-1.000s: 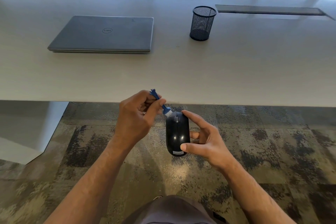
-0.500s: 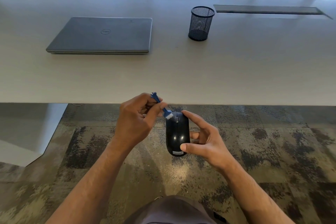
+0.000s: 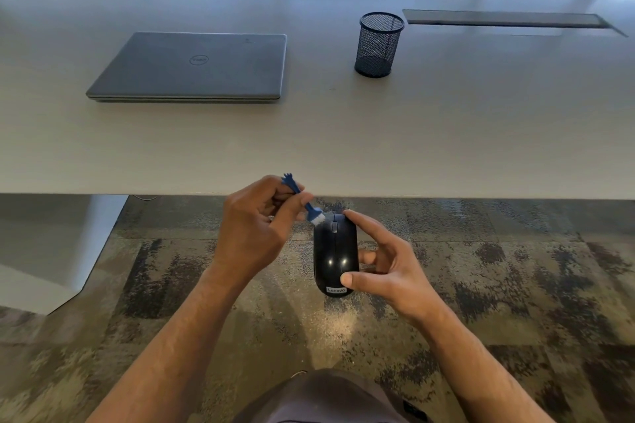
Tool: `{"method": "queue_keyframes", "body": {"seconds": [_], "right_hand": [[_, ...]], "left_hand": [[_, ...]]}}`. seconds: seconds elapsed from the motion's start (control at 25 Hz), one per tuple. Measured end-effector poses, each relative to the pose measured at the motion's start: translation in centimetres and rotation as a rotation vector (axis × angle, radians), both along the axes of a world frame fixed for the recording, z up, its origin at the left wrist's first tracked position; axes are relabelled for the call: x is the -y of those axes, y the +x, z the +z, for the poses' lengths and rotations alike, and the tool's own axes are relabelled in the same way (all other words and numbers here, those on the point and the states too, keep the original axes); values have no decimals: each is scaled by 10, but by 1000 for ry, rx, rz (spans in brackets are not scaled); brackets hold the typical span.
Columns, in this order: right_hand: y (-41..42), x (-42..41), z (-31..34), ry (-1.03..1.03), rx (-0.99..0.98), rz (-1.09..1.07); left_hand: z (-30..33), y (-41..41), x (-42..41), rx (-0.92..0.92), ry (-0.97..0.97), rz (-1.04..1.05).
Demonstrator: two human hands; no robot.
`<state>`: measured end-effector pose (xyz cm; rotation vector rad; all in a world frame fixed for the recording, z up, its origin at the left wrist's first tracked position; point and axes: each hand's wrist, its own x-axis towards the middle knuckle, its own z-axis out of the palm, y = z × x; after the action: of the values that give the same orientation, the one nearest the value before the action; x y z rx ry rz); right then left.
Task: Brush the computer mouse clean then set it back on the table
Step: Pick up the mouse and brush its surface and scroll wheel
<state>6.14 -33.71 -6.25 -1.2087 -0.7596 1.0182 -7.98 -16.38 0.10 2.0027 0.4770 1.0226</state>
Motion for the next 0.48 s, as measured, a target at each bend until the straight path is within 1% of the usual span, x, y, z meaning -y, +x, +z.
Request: {"method": "queue_keyframes", "body": {"seconds": [0.12,0.24,0.4,0.48], "right_hand": [[-1,-1,0,8,14,2],[-2,-2,0,19,19,3],[-2,1,-1,10,24,1],[-3,2,-1,6,18,5]], "left_hand": [[3,2,6,49,-77,-33],[0,4,10,26,-25,-68],[-4,2,5,-16,97,14],[-3,2,4,2,86,37]]}}
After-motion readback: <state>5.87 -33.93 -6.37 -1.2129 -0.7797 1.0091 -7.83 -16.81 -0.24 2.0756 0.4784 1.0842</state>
